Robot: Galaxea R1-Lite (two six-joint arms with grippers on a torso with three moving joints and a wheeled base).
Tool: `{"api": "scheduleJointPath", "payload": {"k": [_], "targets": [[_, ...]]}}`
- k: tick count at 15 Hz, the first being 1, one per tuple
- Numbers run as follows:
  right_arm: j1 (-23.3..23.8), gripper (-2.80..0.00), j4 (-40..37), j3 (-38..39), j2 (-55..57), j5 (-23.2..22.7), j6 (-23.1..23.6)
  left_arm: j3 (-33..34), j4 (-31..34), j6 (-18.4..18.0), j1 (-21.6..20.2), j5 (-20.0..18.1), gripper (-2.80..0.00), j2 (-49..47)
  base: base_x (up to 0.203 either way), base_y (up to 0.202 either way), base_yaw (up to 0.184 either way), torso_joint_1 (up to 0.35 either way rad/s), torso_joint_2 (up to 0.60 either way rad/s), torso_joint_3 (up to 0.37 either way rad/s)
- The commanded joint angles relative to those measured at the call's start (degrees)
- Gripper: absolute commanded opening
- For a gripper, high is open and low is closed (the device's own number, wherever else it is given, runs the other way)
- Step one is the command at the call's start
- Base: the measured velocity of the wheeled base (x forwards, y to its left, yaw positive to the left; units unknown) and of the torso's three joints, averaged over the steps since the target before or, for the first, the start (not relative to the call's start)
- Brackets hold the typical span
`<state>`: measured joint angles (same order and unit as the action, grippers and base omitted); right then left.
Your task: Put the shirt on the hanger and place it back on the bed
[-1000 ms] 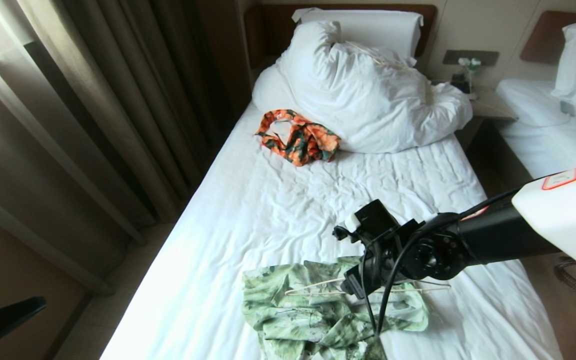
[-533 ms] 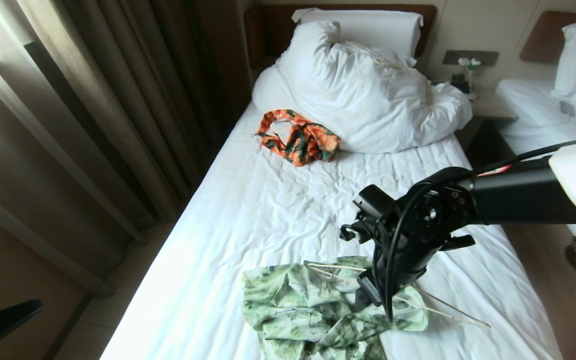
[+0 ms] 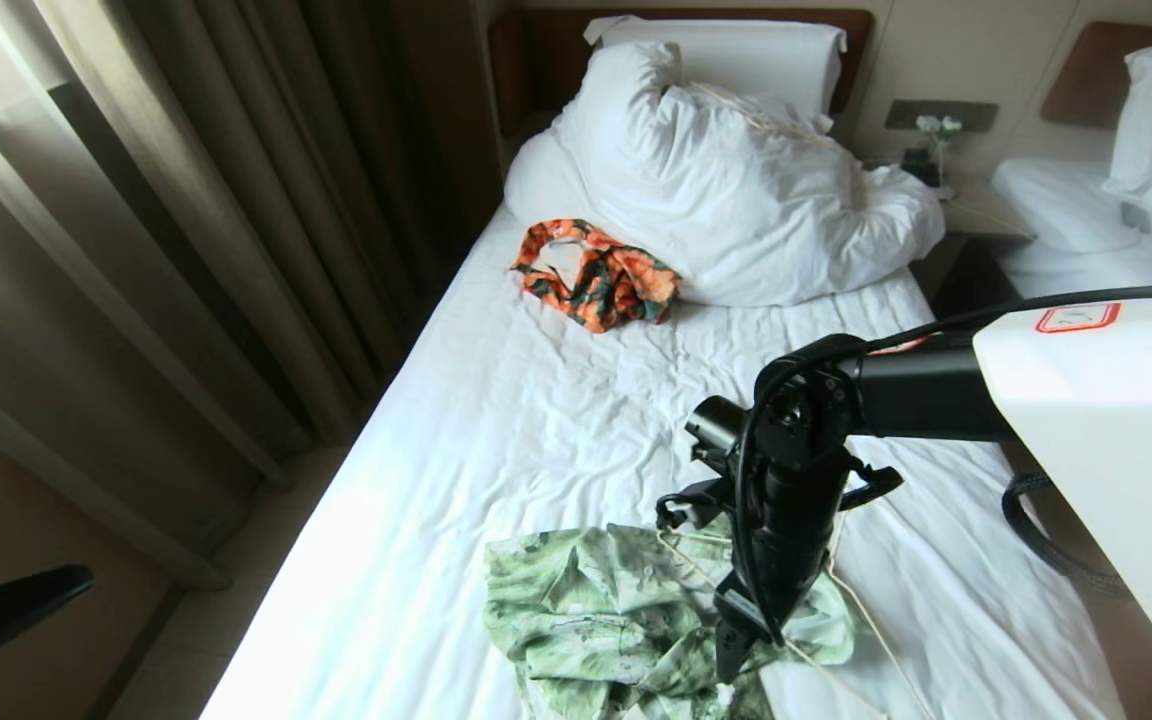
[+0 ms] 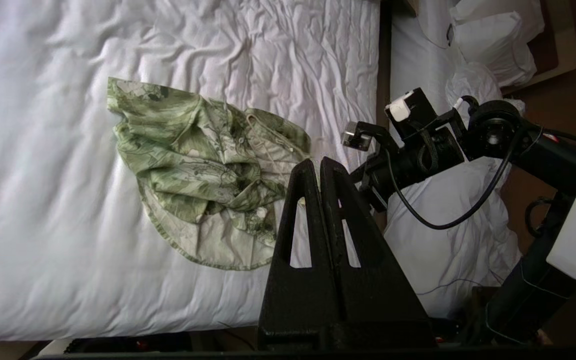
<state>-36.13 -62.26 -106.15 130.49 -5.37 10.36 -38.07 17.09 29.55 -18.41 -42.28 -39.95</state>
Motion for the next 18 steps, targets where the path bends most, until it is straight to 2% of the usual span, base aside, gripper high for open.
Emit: {"api": "scheduleJointPath", "payload": {"k": [1,4,5,8,10,12,14,16,18], "targets": [[0.01,0.0,0.58,-0.86,-0.04,-0.24,0.52,-0.6,0.14,0.24,0.04,-0.26,-2.8,-0.75,0.0,0.0,0.0,0.0,0.0,0.0],[1.16,0.0,4.46,-1.26,-2.27,0.85,-0.8,-0.08,0.22,0.24,0.04,-0.26,-2.8,-0.47,0.0,0.0,0.0,0.0,0.0,0.0],[1.58,-2.8,5.79,-0.95,-3.3,1.01,-3.06,-0.07,0.22,0.24,0.04,-0.35,-2.8,-0.21,0.0,0.0,0.0,0.0,0.0,0.0],[1.85,-2.8,9.63,-0.74,-7.08,3.76,-11.73,-0.08,0.15,0.18,1.33,-0.36,-2.8,-0.3,0.0,0.0,0.0,0.0,0.0,0.0],[1.85,-2.8,9.99,-0.18,-11.08,6.12,-14.35,-0.24,0.06,0.09,4.14,-0.32,-2.8,-0.69,0.0,0.0,0.0,0.0,0.0,0.0],[2.06,-2.8,10.04,0.92,-16.2,8.13,-17.3,-0.52,-0.75,0.0,9.82,-0.38,-2.8,-0.79,0.0,0.0,0.0,0.0,0.0,0.0],[2.29,-2.8,9.99,1.93,-21.62,12.48,-21.35,-0.22,-3.52,0.03,16.21,-0.39,-2.8,-0.54,0.0,0.0,0.0,0.0,0.0,0.0],[2.1,-2.8,10.01,4.91,-28.56,17.33,-24.76,-0.04,-4.24,0.0,17.77,-0.38,-2.8,3.23,0.0,0.0,0.0,0.0,0.0,0.0],[2.3,-2.8,10.09,7.95,-36.44,19.91,-25.99,0.13,-4.18,0.04,17.89,0.28,-2.8,7.39,0.0,0.0,0.0,0.0,0.0,0.0]]}}
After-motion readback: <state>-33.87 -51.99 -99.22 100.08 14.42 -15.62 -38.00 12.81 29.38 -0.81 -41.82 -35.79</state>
